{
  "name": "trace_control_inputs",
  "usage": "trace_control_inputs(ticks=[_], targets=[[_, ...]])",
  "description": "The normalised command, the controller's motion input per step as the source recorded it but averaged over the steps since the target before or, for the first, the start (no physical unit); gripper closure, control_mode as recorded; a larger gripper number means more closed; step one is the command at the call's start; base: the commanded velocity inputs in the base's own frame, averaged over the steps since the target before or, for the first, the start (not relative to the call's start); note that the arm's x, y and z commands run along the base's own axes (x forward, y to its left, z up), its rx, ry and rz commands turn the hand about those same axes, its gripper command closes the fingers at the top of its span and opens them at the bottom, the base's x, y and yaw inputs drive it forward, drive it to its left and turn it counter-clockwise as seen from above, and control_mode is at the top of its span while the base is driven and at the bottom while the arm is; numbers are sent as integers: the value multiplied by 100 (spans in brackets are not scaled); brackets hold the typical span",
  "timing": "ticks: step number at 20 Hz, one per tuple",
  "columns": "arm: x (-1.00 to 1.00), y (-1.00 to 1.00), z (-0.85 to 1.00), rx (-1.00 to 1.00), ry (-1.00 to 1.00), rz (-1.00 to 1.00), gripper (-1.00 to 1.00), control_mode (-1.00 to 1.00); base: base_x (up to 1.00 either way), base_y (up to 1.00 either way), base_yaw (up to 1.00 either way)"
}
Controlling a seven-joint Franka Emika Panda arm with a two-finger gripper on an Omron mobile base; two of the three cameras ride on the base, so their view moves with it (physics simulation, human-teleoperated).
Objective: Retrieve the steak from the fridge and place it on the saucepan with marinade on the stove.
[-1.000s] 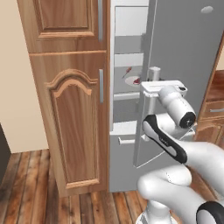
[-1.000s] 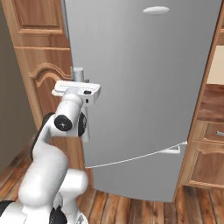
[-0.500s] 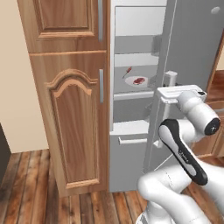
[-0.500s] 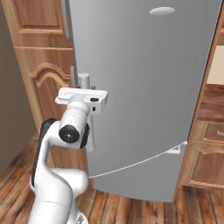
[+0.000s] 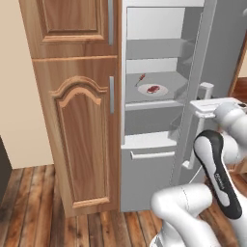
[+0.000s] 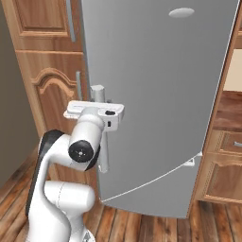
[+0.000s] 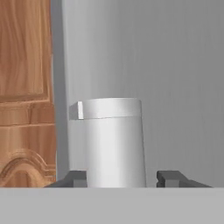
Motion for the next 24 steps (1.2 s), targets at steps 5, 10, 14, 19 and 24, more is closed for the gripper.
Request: trace_control_inputs(ticks=[5,10,14,19,24], targets=[[-44,-37,19,0,5,0,100,-100,0,0,0],[-33,-44,13,2,1,0,100,-100,0,0,0],[-37,-56,10,4,0,0,100,-100,0,0,0],[-38,-64,10,6,0,0,100,-100,0,0,0],[-35,-67,11,6,0,0,100,-100,0,0,0]])
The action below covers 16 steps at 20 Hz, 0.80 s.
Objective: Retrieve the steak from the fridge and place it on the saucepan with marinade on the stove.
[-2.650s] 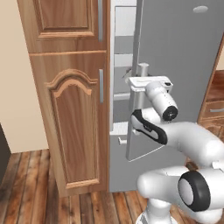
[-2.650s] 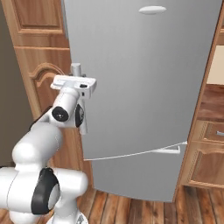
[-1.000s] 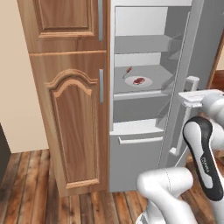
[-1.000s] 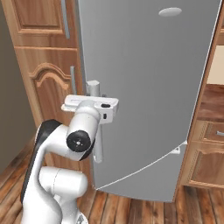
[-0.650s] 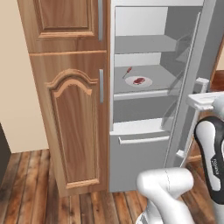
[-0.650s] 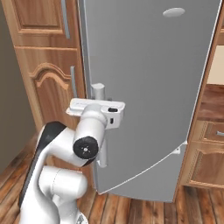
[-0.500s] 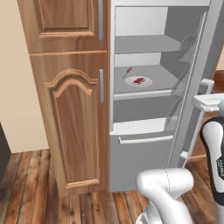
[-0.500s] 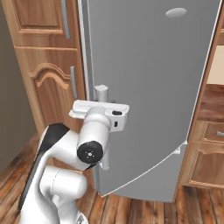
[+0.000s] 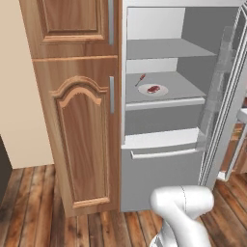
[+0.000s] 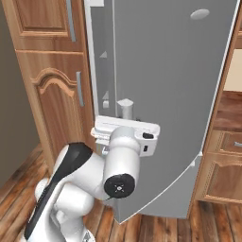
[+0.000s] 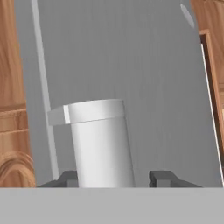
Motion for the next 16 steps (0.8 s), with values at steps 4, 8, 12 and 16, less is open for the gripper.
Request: trace_control_inputs(ticks=[4,8,12,16], targets=[[-29,-62,11,4,0,0,100,-100,0,0,0],[-26,-58,7,2,0,0,100,-100,0,0,0],[-22,-42,0,0,0,0,100,-100,0,0,0],[-7,-32,0,0,0,0,100,-100,0,0,0]])
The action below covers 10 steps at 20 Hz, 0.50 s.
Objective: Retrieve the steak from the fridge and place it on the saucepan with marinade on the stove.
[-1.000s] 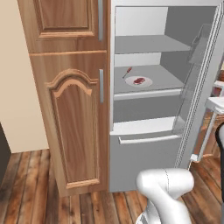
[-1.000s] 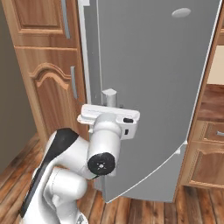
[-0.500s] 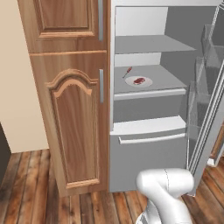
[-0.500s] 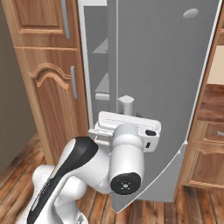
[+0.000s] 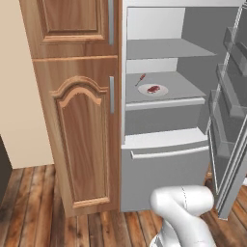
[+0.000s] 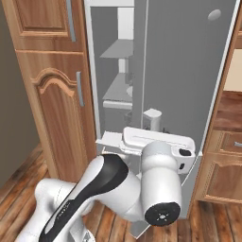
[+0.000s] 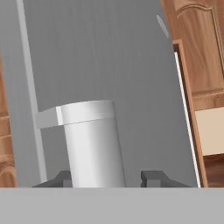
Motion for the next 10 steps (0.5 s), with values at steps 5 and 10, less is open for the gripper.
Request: trace_control_inputs(ticks=[5,10], targets=[[-1,-6,0,0,0,0,-100,-100,0,0,0],[-1,0,0,0,0,0,-100,-100,0,0,0]])
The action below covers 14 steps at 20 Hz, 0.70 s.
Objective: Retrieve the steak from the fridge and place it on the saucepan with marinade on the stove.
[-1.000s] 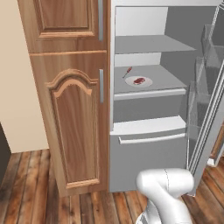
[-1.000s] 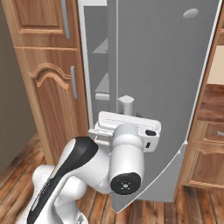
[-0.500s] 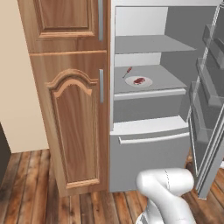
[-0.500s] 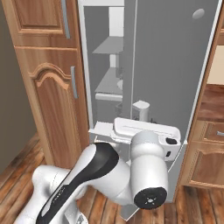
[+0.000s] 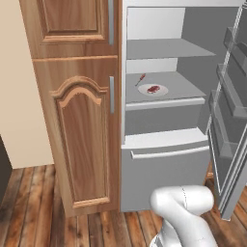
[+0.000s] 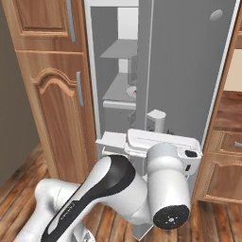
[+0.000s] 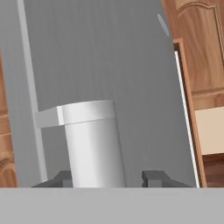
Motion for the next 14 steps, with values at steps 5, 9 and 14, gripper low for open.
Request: trace_control_inputs(ticks=[5,9,14], targets=[[-18,0,0,0,0,-1,-100,-100,0,0,0],[-35,0,1,0,0,-4,-100,-100,0,0,0],[-51,32,17,-1,0,-10,-100,-100,0,0,0]])
